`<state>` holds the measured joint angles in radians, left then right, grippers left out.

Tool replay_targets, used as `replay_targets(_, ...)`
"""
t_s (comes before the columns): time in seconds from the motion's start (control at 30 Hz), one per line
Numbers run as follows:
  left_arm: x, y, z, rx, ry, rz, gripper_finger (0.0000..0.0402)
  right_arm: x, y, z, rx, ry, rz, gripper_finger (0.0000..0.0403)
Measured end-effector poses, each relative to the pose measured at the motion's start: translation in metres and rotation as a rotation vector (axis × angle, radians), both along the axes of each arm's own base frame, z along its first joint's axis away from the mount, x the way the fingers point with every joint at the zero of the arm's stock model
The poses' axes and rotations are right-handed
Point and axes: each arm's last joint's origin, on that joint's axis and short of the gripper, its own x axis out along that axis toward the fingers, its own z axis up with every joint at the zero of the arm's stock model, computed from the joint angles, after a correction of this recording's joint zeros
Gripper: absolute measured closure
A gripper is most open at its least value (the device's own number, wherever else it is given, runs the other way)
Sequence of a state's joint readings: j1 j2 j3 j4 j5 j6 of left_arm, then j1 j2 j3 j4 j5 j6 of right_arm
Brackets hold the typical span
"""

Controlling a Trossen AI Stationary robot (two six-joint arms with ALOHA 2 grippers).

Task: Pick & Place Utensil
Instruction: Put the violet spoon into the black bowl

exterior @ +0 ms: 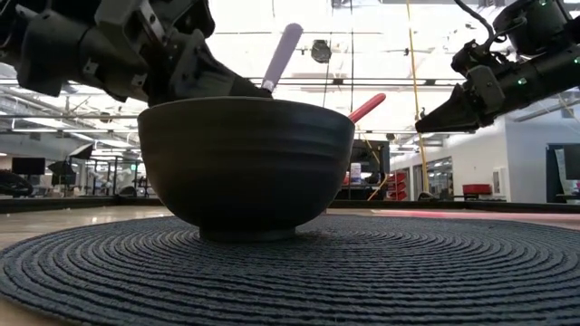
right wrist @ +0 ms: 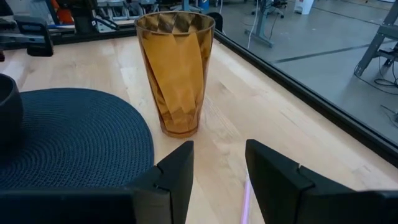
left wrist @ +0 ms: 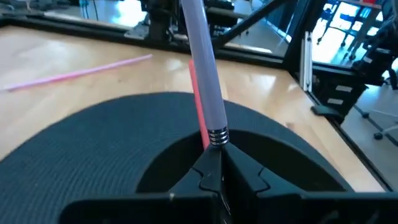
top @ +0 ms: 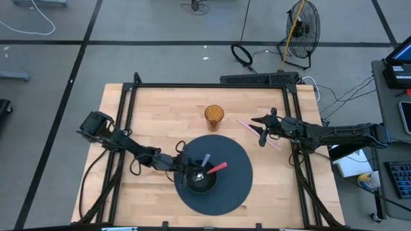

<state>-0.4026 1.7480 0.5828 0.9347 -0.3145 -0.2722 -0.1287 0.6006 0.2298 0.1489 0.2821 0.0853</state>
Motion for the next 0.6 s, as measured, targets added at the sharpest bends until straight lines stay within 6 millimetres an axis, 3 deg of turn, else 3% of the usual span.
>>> replay_targets(0.27, -0.0009, 0.0015, -0.0062, -0.011, 0.063, 0.01, 0.0397, 0.0, 0.0, 0.0, 0.0, 0.0, 0.0, 0.0259)
replay_targets(0.6, 0.0, 0.0051, -0.0076, -0.006, 0.078, 0.022, 0.0371, 0.0, 0.0, 0.0001, 0.0, -0.001, 0.0, 0.0259)
